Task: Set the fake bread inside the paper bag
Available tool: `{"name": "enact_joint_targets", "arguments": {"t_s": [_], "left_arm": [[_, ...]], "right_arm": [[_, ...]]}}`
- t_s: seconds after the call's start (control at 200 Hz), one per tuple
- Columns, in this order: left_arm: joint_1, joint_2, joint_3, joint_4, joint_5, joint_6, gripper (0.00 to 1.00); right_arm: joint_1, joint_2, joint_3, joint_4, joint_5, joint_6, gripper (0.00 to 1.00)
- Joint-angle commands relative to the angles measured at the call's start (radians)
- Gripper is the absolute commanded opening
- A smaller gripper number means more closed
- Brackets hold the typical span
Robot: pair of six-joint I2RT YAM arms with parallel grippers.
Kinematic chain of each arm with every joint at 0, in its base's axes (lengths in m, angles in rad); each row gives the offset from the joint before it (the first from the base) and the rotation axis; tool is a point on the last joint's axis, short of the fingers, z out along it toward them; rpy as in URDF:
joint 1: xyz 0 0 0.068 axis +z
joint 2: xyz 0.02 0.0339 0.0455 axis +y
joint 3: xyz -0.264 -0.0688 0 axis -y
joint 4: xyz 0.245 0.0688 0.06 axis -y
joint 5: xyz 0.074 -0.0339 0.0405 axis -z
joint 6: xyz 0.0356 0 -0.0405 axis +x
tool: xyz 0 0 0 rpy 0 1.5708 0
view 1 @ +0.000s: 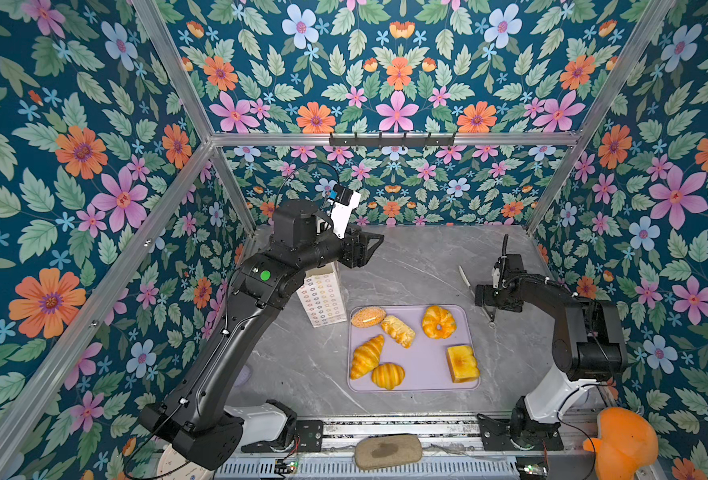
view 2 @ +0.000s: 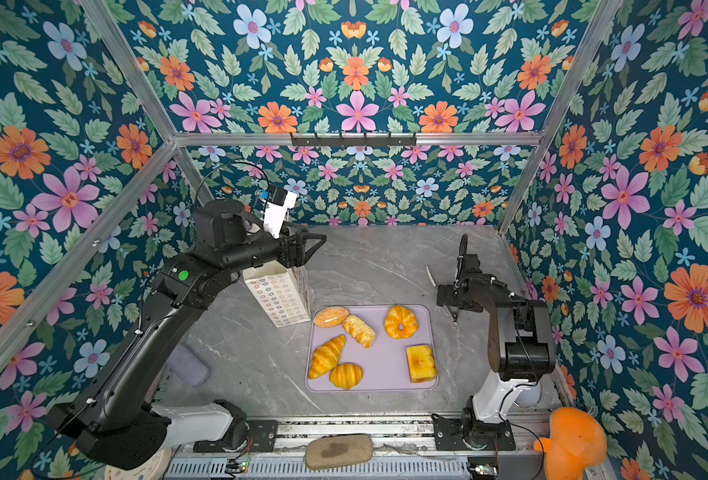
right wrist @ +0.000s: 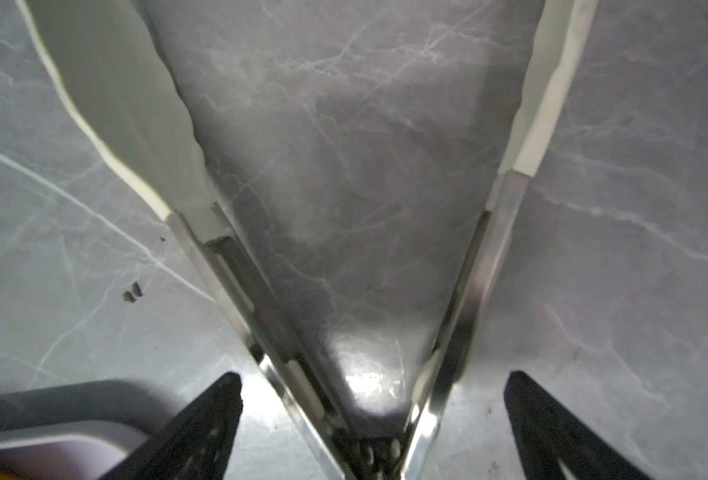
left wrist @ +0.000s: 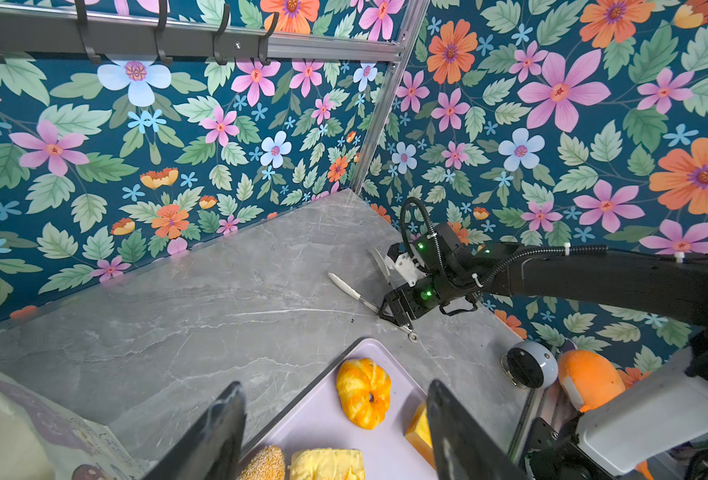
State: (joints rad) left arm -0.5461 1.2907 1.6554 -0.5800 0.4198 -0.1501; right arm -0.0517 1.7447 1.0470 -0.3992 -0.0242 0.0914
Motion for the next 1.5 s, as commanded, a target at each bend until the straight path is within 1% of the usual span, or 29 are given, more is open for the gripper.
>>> {"name": "enact_joint_targets", "arguments": {"t_s": [0.0,0.12,0.53,0.785,1.06,1.27,1.395,1.495], "left_arm": [[-0.002,0.002,-0.003,0.017,-0.003,0.012,0.7],[-0.003,0.009,-0.007,0.028,0.003,0.0,0.69],[-0.011,0.015,-0.008,0.051,0.017,-0.026,0.68],[-0.012,0.002,-0.01,0.064,0.031,-0.038,0.67],[-0.012,-0.013,-0.027,0.083,0.037,-0.043,0.67],[-0.012,-0.024,-0.041,0.091,0.037,-0.043,0.67],[-0.012,-0.031,-0.045,0.092,0.035,-0.042,0.67],[-0.012,-0.035,-0.048,0.094,0.034,-0.044,0.67]], "right_arm": [[-0.003,0.022,0.012,0.0,-0.027,-0.016,0.99],[-0.002,0.055,0.035,0.012,-0.044,-0.019,0.99],[-0.004,0.137,0.096,0.048,-0.021,-0.011,0.99],[-0.005,0.183,0.118,0.019,-0.022,-0.005,0.99],[-0.006,0.225,0.14,-0.03,-0.026,0.004,0.85],[-0.005,0.205,0.118,-0.021,-0.045,0.005,0.74],[-0.006,0.202,0.113,-0.024,-0.048,0.006,0.73],[-0.007,0.195,0.107,-0.026,-0.051,0.007,0.74]]}}
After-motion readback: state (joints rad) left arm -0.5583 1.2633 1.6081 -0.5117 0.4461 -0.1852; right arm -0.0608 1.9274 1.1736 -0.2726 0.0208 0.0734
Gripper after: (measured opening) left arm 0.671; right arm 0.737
